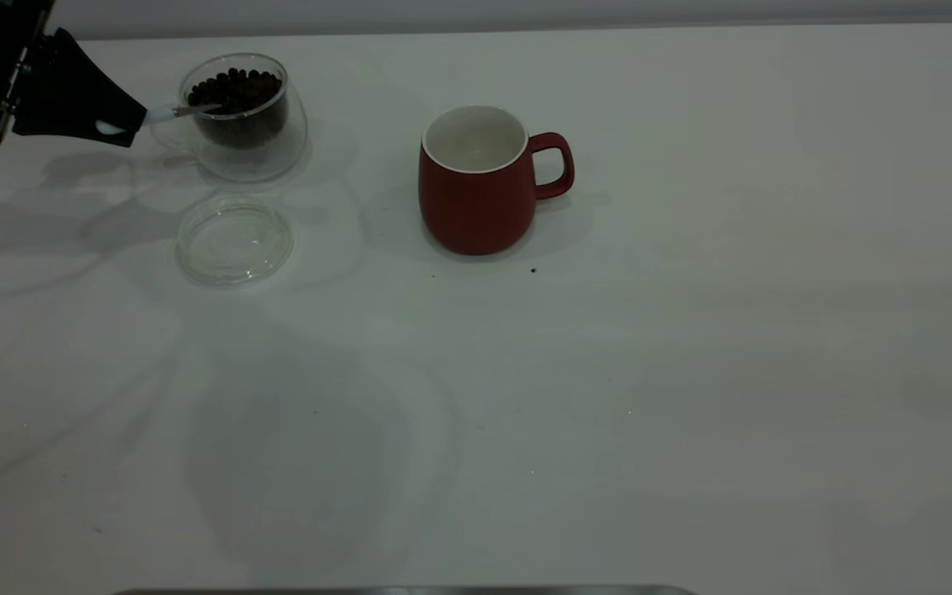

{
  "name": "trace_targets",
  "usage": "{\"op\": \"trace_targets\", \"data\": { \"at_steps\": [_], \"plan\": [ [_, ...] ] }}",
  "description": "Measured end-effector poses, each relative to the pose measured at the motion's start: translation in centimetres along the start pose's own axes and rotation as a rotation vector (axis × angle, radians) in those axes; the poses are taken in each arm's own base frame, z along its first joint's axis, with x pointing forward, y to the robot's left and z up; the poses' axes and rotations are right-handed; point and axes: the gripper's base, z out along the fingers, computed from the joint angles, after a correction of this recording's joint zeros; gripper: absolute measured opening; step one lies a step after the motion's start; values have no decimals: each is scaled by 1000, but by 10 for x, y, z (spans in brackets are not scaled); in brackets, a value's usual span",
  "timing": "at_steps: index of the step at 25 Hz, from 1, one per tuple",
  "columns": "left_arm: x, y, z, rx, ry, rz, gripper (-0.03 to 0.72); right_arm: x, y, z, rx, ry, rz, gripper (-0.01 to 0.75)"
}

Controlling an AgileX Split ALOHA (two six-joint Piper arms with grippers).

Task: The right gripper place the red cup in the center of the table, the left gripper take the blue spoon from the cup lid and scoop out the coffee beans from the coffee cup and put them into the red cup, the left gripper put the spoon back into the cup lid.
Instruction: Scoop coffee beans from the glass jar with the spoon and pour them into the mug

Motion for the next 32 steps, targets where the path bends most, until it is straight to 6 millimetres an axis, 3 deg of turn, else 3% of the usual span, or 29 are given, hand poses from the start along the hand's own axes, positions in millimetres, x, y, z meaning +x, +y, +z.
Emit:
{"op": "trace_targets", "data": {
  "at_steps": [11, 23, 32],
  "plan": [
    [6, 15, -23, 50, -23, -29, 125, 0, 0, 0, 0, 0, 0, 479],
    [6, 29, -4, 154, -53, -92, 125, 0, 0, 0, 0, 0, 0, 479],
    [5, 28, -4, 159, -60, -95, 125, 0, 0, 0, 0, 0, 0, 479]
  ]
}}
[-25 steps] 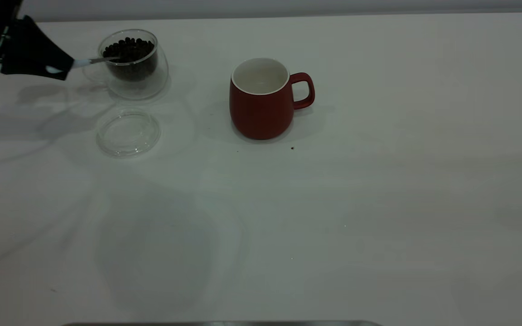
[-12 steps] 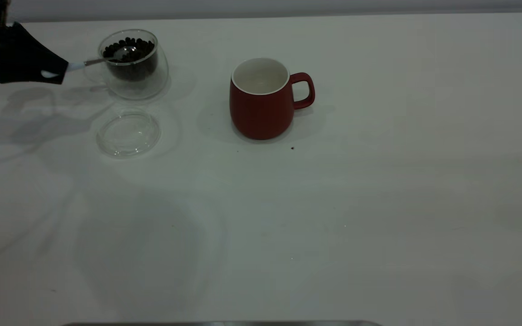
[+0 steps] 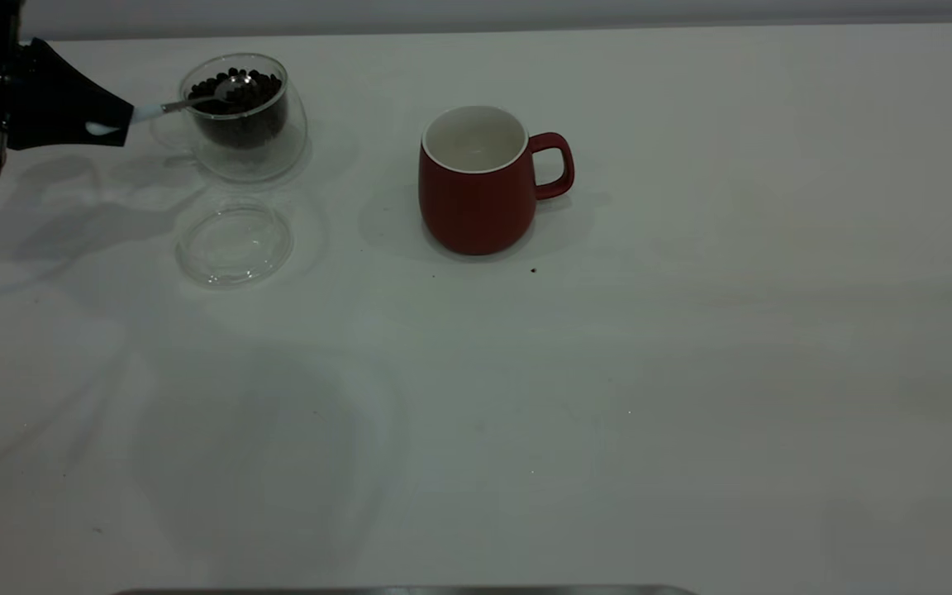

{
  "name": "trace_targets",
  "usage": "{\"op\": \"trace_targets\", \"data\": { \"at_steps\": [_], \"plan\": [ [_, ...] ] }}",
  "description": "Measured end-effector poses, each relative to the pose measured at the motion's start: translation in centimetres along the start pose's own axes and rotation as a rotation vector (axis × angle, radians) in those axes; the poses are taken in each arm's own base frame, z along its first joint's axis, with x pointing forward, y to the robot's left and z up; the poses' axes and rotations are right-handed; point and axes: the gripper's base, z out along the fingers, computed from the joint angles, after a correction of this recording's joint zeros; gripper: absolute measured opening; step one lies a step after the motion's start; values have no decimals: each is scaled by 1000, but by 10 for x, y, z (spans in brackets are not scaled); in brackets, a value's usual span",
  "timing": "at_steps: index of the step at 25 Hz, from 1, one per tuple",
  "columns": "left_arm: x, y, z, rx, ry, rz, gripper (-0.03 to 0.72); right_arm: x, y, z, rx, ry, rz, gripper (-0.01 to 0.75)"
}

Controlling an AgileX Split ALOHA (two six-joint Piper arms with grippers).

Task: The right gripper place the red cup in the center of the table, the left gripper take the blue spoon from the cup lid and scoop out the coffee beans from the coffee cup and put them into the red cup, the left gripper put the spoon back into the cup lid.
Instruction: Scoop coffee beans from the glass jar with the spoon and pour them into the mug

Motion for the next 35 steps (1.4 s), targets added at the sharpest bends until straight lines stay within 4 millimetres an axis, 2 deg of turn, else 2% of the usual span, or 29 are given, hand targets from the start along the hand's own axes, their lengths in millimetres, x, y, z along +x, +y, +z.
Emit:
{"op": "trace_targets", "data": {
  "at_steps": [10, 35],
  "plan": [
    [2, 10, 6, 4, 17, -19, 125, 0, 0, 0, 0, 0, 0, 479],
    [0, 8, 6, 27, -10, -65, 125, 0, 0, 0, 0, 0, 0, 479]
  ]
}}
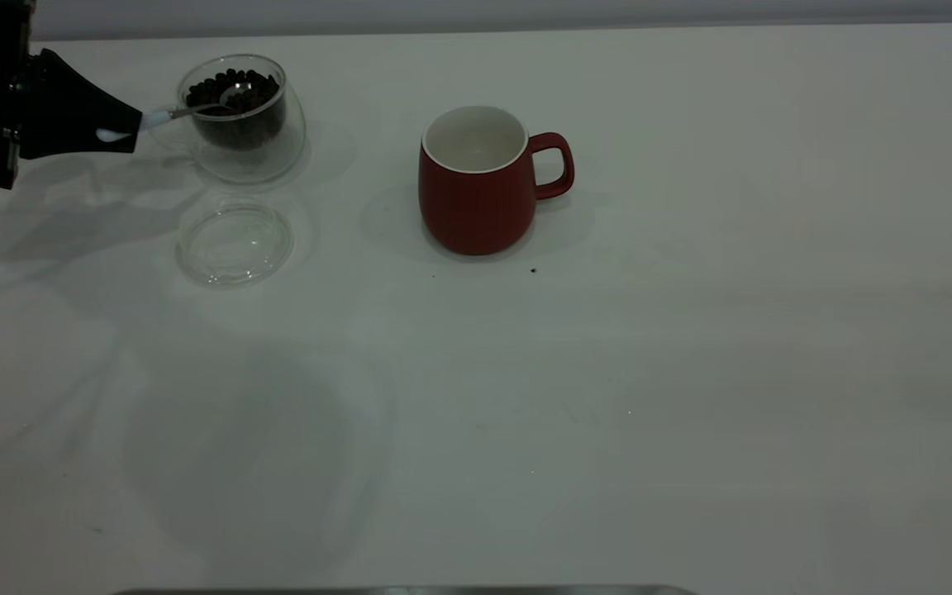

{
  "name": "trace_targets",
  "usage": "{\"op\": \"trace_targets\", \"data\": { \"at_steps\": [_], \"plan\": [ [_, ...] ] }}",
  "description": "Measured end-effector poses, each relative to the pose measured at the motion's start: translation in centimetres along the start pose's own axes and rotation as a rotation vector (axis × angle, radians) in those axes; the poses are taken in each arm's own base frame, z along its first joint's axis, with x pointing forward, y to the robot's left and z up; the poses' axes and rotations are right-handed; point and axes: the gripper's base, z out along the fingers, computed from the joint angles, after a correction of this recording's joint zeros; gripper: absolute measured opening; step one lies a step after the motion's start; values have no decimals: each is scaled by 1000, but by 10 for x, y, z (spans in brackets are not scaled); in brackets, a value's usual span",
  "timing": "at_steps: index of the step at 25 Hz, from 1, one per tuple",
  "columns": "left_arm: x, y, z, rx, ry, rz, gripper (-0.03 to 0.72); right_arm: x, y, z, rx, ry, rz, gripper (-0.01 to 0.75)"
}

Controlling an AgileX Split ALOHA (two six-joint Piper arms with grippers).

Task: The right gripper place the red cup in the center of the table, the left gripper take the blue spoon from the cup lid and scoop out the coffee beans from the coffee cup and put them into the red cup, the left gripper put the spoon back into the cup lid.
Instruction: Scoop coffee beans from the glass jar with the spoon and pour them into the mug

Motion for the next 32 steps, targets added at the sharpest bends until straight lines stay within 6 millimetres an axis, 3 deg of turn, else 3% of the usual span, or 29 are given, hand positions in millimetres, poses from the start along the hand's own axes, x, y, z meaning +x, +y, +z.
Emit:
{"op": "trace_targets", "data": {
  "at_steps": [26, 32],
  "plan": [
    [-3, -9, -4, 13, -24, -32, 124, 0, 0, 0, 0, 0, 0, 479],
    [-3, -13, 3, 10, -7, -31, 124, 0, 0, 0, 0, 0, 0, 479]
  ]
}}
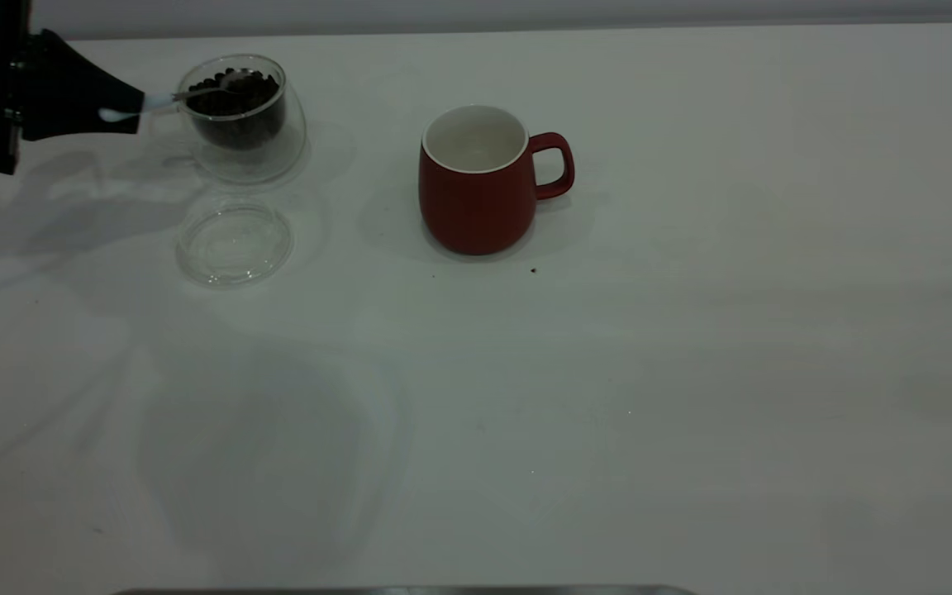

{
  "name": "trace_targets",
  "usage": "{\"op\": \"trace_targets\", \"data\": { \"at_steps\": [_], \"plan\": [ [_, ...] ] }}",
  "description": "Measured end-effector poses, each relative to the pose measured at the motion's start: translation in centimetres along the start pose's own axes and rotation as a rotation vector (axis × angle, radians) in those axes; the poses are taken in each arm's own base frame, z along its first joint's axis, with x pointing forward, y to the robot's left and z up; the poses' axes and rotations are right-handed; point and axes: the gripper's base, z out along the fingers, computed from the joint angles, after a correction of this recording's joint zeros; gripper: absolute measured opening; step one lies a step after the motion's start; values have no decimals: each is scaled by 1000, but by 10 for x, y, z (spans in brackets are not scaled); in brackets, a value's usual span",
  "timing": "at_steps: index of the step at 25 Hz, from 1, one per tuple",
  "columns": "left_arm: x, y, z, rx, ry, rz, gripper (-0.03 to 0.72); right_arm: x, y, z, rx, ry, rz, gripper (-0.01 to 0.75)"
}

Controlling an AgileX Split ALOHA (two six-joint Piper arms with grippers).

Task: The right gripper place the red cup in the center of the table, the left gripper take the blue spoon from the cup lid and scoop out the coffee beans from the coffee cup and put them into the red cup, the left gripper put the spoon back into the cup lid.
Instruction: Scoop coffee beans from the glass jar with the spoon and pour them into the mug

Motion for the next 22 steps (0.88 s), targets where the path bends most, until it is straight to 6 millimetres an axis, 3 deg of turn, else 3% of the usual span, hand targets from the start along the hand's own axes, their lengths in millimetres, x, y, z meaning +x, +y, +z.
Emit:
{"op": "trace_targets", "data": {
  "at_steps": [11, 22],
  "plan": [
    [1, -6, 11, -2, 25, 1, 124, 0, 0, 0, 0, 0, 0, 479],
    [0, -25, -2, -25, 14, 42, 124, 0, 0, 0, 0, 0, 0, 479]
  ]
}}
